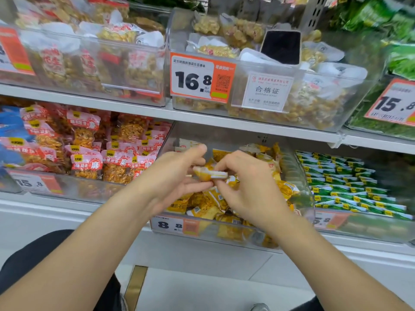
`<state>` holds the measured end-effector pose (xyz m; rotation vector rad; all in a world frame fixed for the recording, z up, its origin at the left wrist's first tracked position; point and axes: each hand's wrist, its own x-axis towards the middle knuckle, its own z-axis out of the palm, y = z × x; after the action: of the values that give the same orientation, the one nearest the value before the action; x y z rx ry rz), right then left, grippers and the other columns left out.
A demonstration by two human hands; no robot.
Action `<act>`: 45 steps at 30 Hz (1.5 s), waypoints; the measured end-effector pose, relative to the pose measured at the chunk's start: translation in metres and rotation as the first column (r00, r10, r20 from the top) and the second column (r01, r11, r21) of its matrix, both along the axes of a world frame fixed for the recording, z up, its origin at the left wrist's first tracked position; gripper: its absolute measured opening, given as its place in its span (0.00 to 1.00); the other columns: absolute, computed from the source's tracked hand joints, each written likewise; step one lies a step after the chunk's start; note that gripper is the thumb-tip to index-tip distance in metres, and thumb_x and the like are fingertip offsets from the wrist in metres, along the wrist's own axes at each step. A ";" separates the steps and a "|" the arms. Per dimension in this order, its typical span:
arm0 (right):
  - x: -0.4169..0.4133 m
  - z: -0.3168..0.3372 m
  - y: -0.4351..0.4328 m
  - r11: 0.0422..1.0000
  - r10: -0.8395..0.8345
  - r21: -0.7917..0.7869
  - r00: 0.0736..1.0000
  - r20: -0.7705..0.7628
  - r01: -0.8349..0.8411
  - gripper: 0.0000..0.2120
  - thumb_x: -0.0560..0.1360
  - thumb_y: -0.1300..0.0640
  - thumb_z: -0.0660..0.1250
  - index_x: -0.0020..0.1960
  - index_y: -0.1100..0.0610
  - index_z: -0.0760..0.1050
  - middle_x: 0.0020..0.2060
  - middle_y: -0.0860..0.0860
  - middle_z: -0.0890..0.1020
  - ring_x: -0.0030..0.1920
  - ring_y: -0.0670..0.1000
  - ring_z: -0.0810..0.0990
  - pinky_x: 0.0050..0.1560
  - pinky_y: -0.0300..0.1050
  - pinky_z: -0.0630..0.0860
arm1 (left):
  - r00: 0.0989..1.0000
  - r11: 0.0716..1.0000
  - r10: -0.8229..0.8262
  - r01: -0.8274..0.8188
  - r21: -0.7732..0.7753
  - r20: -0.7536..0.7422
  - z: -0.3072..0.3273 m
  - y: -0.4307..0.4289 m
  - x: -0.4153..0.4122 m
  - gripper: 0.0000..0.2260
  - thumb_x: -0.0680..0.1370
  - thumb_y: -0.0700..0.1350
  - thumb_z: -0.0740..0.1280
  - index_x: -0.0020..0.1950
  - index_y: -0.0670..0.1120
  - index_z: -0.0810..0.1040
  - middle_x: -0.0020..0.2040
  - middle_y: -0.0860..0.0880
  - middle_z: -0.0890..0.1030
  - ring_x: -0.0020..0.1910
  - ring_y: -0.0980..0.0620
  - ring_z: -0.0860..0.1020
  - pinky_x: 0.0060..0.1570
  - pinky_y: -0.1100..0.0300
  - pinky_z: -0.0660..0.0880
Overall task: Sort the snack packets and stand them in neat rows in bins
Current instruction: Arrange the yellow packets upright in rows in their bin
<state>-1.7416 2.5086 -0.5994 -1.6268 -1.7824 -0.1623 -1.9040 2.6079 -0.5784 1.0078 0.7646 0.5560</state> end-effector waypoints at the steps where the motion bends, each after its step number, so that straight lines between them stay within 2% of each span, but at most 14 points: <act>1: -0.003 -0.001 0.000 0.999 0.033 -0.003 0.999 0.019 -0.033 0.09 0.70 0.63 0.75 0.48 0.53 0.82 0.45 0.46 0.81 0.47 0.47 0.80 0.49 0.49 0.77 | 1.000 0.999 0.009 -0.009 0.041 0.001 -0.003 0.000 -0.002 0.14 0.81 0.41 0.72 0.64 0.34 0.78 0.59 0.35 0.83 0.51 0.40 0.87 0.52 0.49 0.85; 5: -0.011 0.002 0.002 1.000 0.015 -0.009 0.958 -0.287 -0.018 0.14 0.67 0.61 0.71 0.49 0.49 0.87 0.50 0.42 0.85 0.54 0.44 0.84 0.56 0.45 0.81 | 0.988 0.963 0.064 -0.025 0.268 -0.138 -0.013 0.008 -0.013 0.24 0.75 0.31 0.76 0.69 0.41 0.77 0.62 0.41 0.82 0.57 0.45 0.85 0.49 0.56 0.84; 8: -0.010 0.007 0.002 0.983 -0.181 -0.118 0.879 -0.441 0.144 0.18 0.75 0.52 0.73 0.64 0.42 0.80 0.57 0.40 0.82 0.55 0.43 0.83 0.54 0.47 0.82 | 0.980 0.893 -0.033 0.118 0.434 -0.199 -0.009 0.009 -0.019 0.17 0.76 0.30 0.75 0.61 0.44 0.84 0.56 0.49 0.88 0.59 0.50 0.85 0.54 0.56 0.82; 10: -0.010 0.013 0.005 0.968 -0.183 -0.247 0.791 -0.583 0.042 0.20 0.79 0.50 0.74 0.70 0.46 0.77 0.58 0.44 0.84 0.50 0.46 0.86 0.46 0.43 0.83 | 0.971 0.837 -0.074 0.184 0.515 -0.226 -0.005 0.005 -0.023 0.15 0.78 0.32 0.74 0.58 0.50 0.86 0.56 0.54 0.88 0.58 0.53 0.85 0.58 0.55 0.81; 14: -0.013 0.021 0.007 0.950 -0.151 -0.287 0.616 -0.773 -0.127 0.08 0.82 0.60 0.72 0.60 0.58 0.83 0.46 0.55 0.89 0.40 0.49 0.87 0.38 0.39 0.81 | 0.951 0.711 -0.032 0.238 0.662 -0.307 -0.006 0.004 -0.032 0.11 0.79 0.42 0.76 0.58 0.56 0.86 0.53 0.56 0.88 0.48 0.51 0.87 0.53 0.50 0.84; 20: -0.017 0.022 0.010 0.921 -0.177 -0.299 0.419 -0.891 -0.248 0.10 0.83 0.57 0.69 0.62 0.59 0.82 0.50 0.58 0.89 0.49 0.57 0.88 0.52 0.52 0.85 | 0.962 0.748 0.020 0.166 0.643 -0.272 -0.003 0.004 -0.039 0.07 0.80 0.45 0.73 0.58 0.51 0.87 0.47 0.52 0.89 0.48 0.53 0.88 0.54 0.51 0.84; 24: -0.017 0.023 0.012 0.900 -0.213 -0.360 0.471 -0.856 -0.247 0.12 0.83 0.51 0.69 0.61 0.56 0.84 0.49 0.55 0.89 0.44 0.53 0.86 0.42 0.45 0.81 | 0.990 0.873 -0.016 0.084 0.481 -0.143 -0.004 0.009 -0.041 0.10 0.82 0.40 0.70 0.62 0.45 0.85 0.51 0.44 0.89 0.53 0.45 0.87 0.56 0.49 0.84; 28: -0.024 0.019 0.018 0.931 -0.187 -0.237 0.195 -0.963 -0.279 0.13 0.83 0.51 0.69 0.58 0.60 0.85 0.46 0.56 0.87 0.37 0.49 0.81 0.36 0.41 0.77 | 0.994 0.988 -0.019 0.002 0.153 0.111 0.003 0.006 -0.038 0.11 0.83 0.39 0.67 0.64 0.39 0.83 0.56 0.39 0.87 0.57 0.41 0.86 0.56 0.51 0.84; 30: -0.028 0.016 0.020 0.950 -0.166 -0.223 0.255 -0.953 -0.218 0.12 0.82 0.52 0.70 0.58 0.60 0.85 0.44 0.57 0.87 0.36 0.49 0.80 0.35 0.41 0.77 | 0.998 0.935 0.057 -0.063 0.348 0.026 0.002 0.006 -0.039 0.09 0.84 0.39 0.67 0.61 0.43 0.85 0.52 0.43 0.88 0.53 0.45 0.87 0.53 0.54 0.85; 32: -0.025 0.013 0.020 0.963 -0.176 -0.250 0.472 -0.864 -0.097 0.10 0.82 0.53 0.72 0.57 0.58 0.85 0.40 0.56 0.88 0.34 0.49 0.82 0.34 0.41 0.79 | 0.932 0.594 0.326 -0.072 0.801 -0.158 -0.005 0.010 -0.042 0.08 0.83 0.41 0.69 0.57 0.48 0.87 0.47 0.53 0.88 0.47 0.57 0.86 0.50 0.65 0.82; 33: -0.022 0.010 0.022 0.962 -0.207 -0.271 0.602 -0.771 -0.016 0.08 0.81 0.53 0.72 0.56 0.56 0.84 0.39 0.54 0.88 0.34 0.49 0.83 0.35 0.43 0.81 | 0.879 0.395 0.440 -0.007 0.919 -0.182 -0.007 0.012 -0.044 0.08 0.82 0.41 0.69 0.56 0.50 0.87 0.47 0.57 0.87 0.46 0.61 0.84 0.50 0.71 0.78; 35: -0.017 0.001 0.026 0.942 -0.265 -0.317 0.817 -0.512 0.107 0.06 0.79 0.50 0.74 0.52 0.51 0.84 0.37 0.49 0.88 0.35 0.48 0.86 0.42 0.51 0.84 | 0.825 0.214 0.520 0.123 0.969 -0.219 -0.010 0.018 -0.047 0.10 0.81 0.39 0.70 0.54 0.52 0.87 0.50 0.58 0.86 0.48 0.61 0.81 0.50 0.74 0.71; 38: -0.026 -0.015 0.035 0.905 -0.207 -0.422 0.928 -0.309 0.061 0.08 0.76 0.46 0.77 0.49 0.50 0.85 0.38 0.46 0.87 0.39 0.47 0.86 0.48 0.55 0.84 | 0.758 0.174 0.549 0.308 0.935 -0.352 -0.022 0.030 -0.049 0.12 0.80 0.38 0.69 0.55 0.55 0.86 0.56 0.54 0.82 0.61 0.50 0.76 0.58 0.62 0.67; 45: -0.049 -0.038 0.063 0.765 -0.155 -0.643 0.979 -0.129 0.036 0.13 0.67 0.49 0.85 0.50 0.49 0.88 0.37 0.46 0.85 0.44 0.46 0.81 0.47 0.42 0.77 | 0.631 0.419 0.454 0.472 0.776 -0.629 -0.034 0.035 -0.053 0.19 0.78 0.37 0.70 0.65 0.56 0.79 0.60 0.51 0.67 0.64 0.45 0.68 0.60 0.56 0.68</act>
<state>-1.7901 2.5711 -0.6370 -2.1227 -1.7083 0.6001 -1.9567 2.6429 -0.6123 2.4725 1.2738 0.4913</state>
